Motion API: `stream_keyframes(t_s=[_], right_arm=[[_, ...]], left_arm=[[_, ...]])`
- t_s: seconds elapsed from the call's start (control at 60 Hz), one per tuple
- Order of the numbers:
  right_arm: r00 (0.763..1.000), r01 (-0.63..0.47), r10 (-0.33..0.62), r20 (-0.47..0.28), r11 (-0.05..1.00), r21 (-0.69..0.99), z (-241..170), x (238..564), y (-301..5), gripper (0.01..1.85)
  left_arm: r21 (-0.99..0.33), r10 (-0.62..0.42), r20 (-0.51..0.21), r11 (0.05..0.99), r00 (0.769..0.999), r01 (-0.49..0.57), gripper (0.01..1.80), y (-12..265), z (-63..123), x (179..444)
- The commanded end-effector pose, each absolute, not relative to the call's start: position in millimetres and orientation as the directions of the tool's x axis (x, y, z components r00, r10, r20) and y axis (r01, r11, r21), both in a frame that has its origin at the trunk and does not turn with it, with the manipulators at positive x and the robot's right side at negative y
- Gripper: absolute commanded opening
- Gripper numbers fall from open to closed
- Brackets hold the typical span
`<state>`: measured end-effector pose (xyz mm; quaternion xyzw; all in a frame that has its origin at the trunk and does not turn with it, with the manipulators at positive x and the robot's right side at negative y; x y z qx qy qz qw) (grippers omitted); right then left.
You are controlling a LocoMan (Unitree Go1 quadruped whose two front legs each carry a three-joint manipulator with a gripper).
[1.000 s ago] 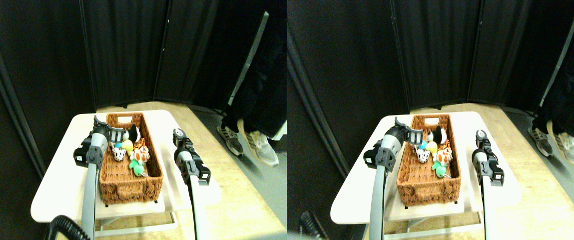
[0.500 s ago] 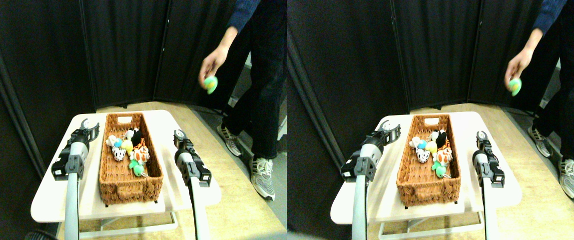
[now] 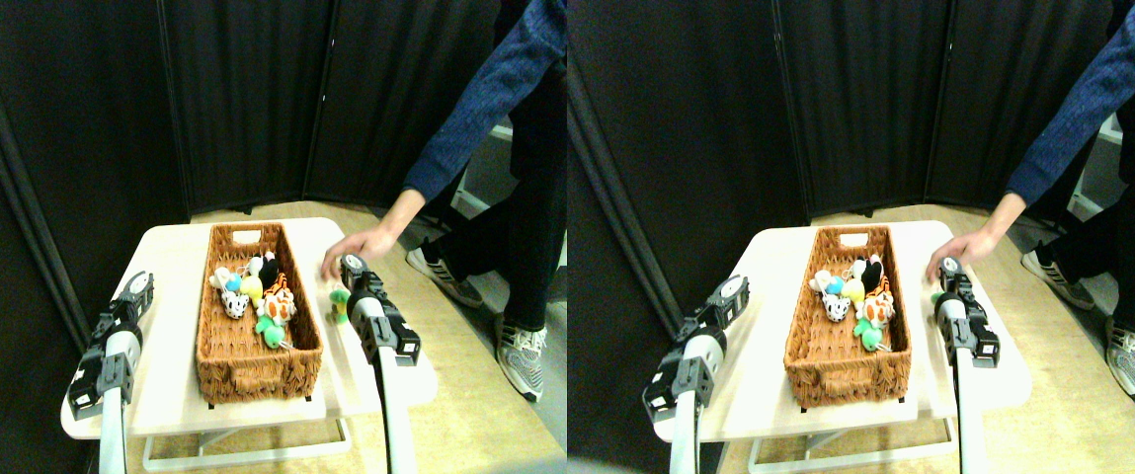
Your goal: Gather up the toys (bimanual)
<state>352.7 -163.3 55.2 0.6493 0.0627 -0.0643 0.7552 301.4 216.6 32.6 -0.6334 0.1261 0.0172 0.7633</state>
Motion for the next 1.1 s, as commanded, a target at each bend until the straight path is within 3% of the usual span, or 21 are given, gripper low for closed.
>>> stream_keyframes(t_s=[0.017, 0.15, 0.283, 0.333, 0.367, 0.467, 0.65, 0.833, 0.95, 1.1], right_arm=[[0.991, 0.126, 0.021, -0.130, 0.151, 0.981, 66.1, 351.6, -158.4, 0.01], [0.989, 0.113, 0.071, -0.126, 0.166, 0.980, 70.1, 349.5, -154.4, 0.01], [0.978, 0.145, 0.124, -0.165, 0.155, 0.977, 72.5, 349.2, -153.1, 0.01], [0.971, 0.167, 0.139, -0.193, 0.178, 0.970, 71.8, 349.0, -153.2, 0.18], [0.964, 0.192, 0.144, -0.222, 0.192, 0.962, 70.0, 349.1, -153.8, 0.41], [0.957, 0.218, 0.152, -0.248, 0.192, 0.957, 58.6, 352.7, -155.6, 0.64], [0.940, 0.281, 0.145, -0.310, 0.190, 0.941, 38.5, 357.6, -155.1, 0.79], [0.929, 0.329, 0.125, -0.347, 0.147, 0.933, 21.6, 363.8, -155.1, 0.73], [0.924, 0.352, 0.096, -0.371, 0.172, 0.920, 11.9, 365.6, -156.2, 0.79], [0.911, 0.379, 0.106, -0.399, 0.168, 0.910, 0.1, 367.2, -155.8, 0.73]], left_arm=[[-0.969, -0.144, -0.179, 0.198, 0.973, -0.149, 0.01, 217.3, 26.1, 307.0], [-0.973, -0.126, -0.203, 0.138, 0.971, -0.185, 0.01, 213.7, 14.6, 310.7], [-0.974, -0.137, -0.198, 0.135, 0.971, -0.179, 0.01, 214.7, 10.9, 315.9], [-0.972, -0.134, -0.200, 0.151, 0.971, -0.179, 0.02, 215.5, 10.3, 317.8], [-0.972, -0.134, -0.201, 0.150, 0.970, -0.181, 0.03, 216.4, 9.1, 319.3], [-0.970, -0.110, -0.204, 0.158, 0.973, -0.185, 0.03, 215.3, 8.0, 321.3], [-0.969, -0.131, -0.205, 0.163, 0.970, -0.183, 0.05, 213.3, 6.0, 326.7], [-0.970, -0.145, -0.204, 0.160, 0.968, -0.181, 0.04, 211.2, 9.7, 329.7], [-0.971, -0.127, -0.201, 0.155, 0.971, -0.181, 0.05, 209.9, 11.6, 329.9], [-0.971, -0.136, -0.195, 0.165, 0.971, -0.172, 0.06, 208.3, 13.2, 330.8]])
